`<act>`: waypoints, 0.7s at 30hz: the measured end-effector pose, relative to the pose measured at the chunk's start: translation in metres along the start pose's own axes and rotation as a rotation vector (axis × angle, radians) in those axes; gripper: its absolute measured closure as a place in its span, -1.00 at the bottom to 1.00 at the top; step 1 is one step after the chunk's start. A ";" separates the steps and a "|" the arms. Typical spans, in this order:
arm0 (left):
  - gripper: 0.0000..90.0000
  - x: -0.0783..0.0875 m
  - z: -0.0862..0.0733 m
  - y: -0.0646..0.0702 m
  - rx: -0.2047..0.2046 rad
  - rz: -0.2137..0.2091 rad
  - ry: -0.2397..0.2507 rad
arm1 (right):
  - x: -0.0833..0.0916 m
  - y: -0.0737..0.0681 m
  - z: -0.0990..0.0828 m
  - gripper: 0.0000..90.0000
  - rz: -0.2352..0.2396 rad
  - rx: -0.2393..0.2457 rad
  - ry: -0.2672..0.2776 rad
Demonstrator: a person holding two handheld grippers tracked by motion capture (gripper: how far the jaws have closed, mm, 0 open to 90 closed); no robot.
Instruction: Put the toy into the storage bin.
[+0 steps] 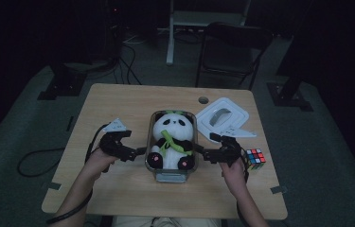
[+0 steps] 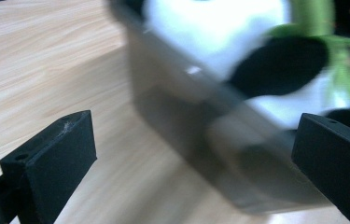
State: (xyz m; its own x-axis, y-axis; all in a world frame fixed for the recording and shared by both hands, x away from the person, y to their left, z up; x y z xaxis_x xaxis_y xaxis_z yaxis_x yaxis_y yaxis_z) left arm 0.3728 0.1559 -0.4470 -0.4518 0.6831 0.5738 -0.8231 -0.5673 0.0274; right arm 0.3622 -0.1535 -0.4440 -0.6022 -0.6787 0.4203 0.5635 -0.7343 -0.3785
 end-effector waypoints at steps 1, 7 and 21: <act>-0.99 0.000 0.002 0.004 -0.014 -0.004 -0.002 | 0.000 -0.004 -0.001 -0.73 0.010 0.001 -0.006; -0.99 0.000 0.008 0.018 -0.035 -0.009 -0.012 | -0.001 -0.024 -0.008 -0.74 0.075 0.025 -0.027; -0.99 -0.004 0.011 0.027 -0.058 -0.052 -0.055 | -0.008 -0.032 -0.017 -0.74 0.053 0.084 -0.093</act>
Point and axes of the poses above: each handheld gripper's, and its own axes: x roughly backward along the jaws, z roughly out of its top, y roughly to its right, the point moved 5 cm from there along -x, roughly forward along the jaws, and after that the axes turned 9 degrees about -x, right-handed, at the moved point
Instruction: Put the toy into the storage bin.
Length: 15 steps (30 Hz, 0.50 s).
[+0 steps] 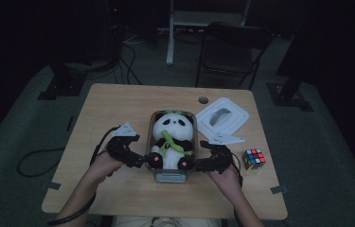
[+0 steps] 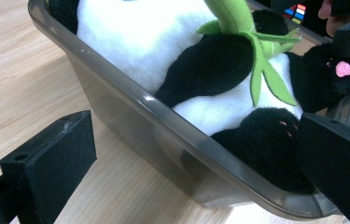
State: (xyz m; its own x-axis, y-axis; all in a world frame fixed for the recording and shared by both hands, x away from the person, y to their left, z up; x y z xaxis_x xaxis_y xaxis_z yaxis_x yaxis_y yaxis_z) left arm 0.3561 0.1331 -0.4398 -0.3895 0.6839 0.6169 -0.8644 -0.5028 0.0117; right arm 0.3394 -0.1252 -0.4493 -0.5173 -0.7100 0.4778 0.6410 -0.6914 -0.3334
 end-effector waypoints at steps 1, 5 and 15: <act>-0.99 -0.001 0.000 0.000 0.001 -0.001 -0.004 | 0.000 0.000 0.000 -0.74 0.000 0.000 0.000; -0.99 -0.009 -0.006 0.000 -0.021 0.005 -0.065 | -0.005 0.002 -0.004 -0.74 -0.028 0.012 -0.035; -0.99 -0.021 -0.009 -0.001 0.018 0.003 -0.095 | -0.015 0.007 -0.012 -0.74 -0.047 0.001 -0.074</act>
Point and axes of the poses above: each handheld gripper's, and its own axes: x roughly backward along the jaws, z roughly out of its top, y roughly to its right, the point moved 5 cm from there along -x, roughly forward along the jaws, and after that the axes turned 9 degrees about -x, right-handed, at the moved point
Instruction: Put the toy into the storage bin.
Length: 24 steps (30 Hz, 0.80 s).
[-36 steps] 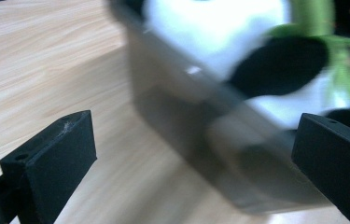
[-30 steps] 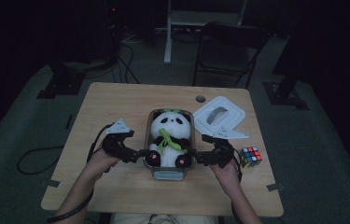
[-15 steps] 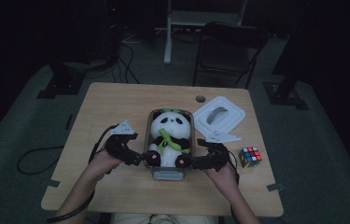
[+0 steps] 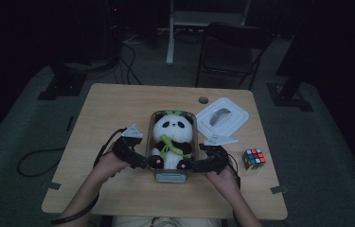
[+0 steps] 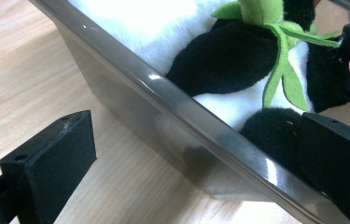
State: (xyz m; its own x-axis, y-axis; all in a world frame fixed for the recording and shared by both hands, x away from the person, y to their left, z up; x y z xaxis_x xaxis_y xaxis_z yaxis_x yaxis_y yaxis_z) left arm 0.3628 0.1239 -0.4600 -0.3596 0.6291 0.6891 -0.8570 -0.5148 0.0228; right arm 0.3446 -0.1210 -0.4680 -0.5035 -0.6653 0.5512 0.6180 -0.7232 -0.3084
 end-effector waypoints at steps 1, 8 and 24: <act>-0.99 0.000 0.000 0.000 -0.001 0.002 0.002 | -0.001 0.001 -0.001 -0.74 0.002 -0.012 0.004; -0.99 0.008 0.005 -0.008 -0.007 0.023 0.086 | 0.002 0.003 0.005 -0.76 0.014 -0.012 0.015; -0.99 0.003 0.046 -0.057 0.064 0.138 0.155 | -0.013 0.020 0.063 -0.75 -0.072 0.035 0.129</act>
Point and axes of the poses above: each handheld gripper's, and its own axes: x roughly backward along the jaws, z roughly out of its top, y roughly to its right, the point moved 5 cm from there along -x, roughly forward along the jaws, and after that the axes turned 9 degrees about -x, right-handed, at the moved point
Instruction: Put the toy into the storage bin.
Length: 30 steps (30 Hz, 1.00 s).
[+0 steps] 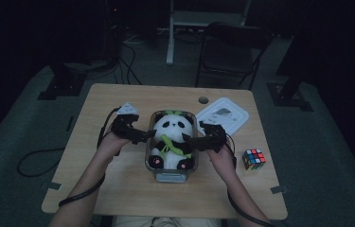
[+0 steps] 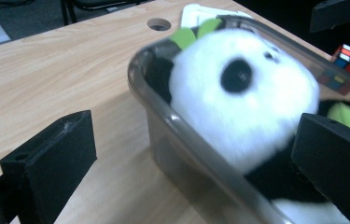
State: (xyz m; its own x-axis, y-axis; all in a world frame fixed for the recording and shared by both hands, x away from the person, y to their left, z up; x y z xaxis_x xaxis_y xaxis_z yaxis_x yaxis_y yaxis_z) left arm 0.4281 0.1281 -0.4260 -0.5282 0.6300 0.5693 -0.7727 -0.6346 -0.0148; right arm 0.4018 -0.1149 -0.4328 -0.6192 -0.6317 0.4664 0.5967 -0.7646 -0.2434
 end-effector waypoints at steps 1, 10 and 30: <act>-0.99 -0.003 0.002 -0.002 0.006 0.005 -0.012 | -0.004 0.002 0.003 -0.75 -0.007 -0.004 0.002; -0.99 -0.033 0.011 -0.014 -0.019 0.043 -0.088 | -0.037 0.014 0.021 -0.75 -0.059 0.000 -0.033; -0.99 -0.061 0.001 -0.021 -0.025 0.069 -0.207 | -0.063 0.027 0.014 -0.77 -0.097 -0.048 -0.159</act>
State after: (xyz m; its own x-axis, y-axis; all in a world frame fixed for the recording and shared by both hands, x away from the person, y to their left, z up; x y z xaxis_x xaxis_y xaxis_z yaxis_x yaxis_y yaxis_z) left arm 0.4769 0.1022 -0.4592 -0.4988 0.4782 0.7228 -0.7468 -0.6604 -0.0785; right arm 0.4646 -0.0941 -0.4568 -0.5815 -0.5298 0.6175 0.5111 -0.8283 -0.2294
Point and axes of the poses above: each handheld gripper's, and its own axes: x roughly backward along the jaws, z roughly out of its top, y roughly to its right, the point moved 5 cm from there along -x, roughly forward along the jaws, and after that the axes turned 9 degrees about -x, right-handed, at the moved point
